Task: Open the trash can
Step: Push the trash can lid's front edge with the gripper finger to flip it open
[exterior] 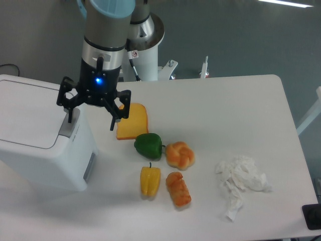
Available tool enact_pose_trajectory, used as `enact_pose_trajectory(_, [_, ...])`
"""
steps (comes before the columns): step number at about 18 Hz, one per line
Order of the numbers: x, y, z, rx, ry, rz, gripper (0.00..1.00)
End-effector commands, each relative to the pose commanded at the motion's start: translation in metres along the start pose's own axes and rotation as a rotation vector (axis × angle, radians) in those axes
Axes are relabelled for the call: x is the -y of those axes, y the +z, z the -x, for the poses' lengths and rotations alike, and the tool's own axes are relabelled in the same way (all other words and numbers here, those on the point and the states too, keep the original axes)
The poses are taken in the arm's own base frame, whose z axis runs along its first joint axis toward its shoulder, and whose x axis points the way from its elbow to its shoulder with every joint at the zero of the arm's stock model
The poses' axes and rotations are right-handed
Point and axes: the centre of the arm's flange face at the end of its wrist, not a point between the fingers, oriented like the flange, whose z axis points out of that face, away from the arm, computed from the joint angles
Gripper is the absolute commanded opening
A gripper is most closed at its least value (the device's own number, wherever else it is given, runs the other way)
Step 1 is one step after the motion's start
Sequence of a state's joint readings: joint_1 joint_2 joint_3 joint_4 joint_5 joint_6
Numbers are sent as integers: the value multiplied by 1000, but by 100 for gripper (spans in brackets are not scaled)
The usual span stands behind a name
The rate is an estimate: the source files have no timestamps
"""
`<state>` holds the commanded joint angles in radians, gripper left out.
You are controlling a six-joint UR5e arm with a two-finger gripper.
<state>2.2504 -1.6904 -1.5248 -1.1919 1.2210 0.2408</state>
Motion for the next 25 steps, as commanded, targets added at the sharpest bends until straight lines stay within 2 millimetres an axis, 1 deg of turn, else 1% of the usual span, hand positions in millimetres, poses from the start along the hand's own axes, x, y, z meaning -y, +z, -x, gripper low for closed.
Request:
enact_pose_trajectory(7, [0, 2, 2, 4, 5, 4, 100])
enact_pose_trajectory(14, [1, 9, 5, 4, 2, 12, 100])
enact_pose_trajectory(16, [1, 15, 8, 4, 2, 18, 100])
enact_pose_trajectory(25, [0, 13, 7, 6, 3, 16, 100])
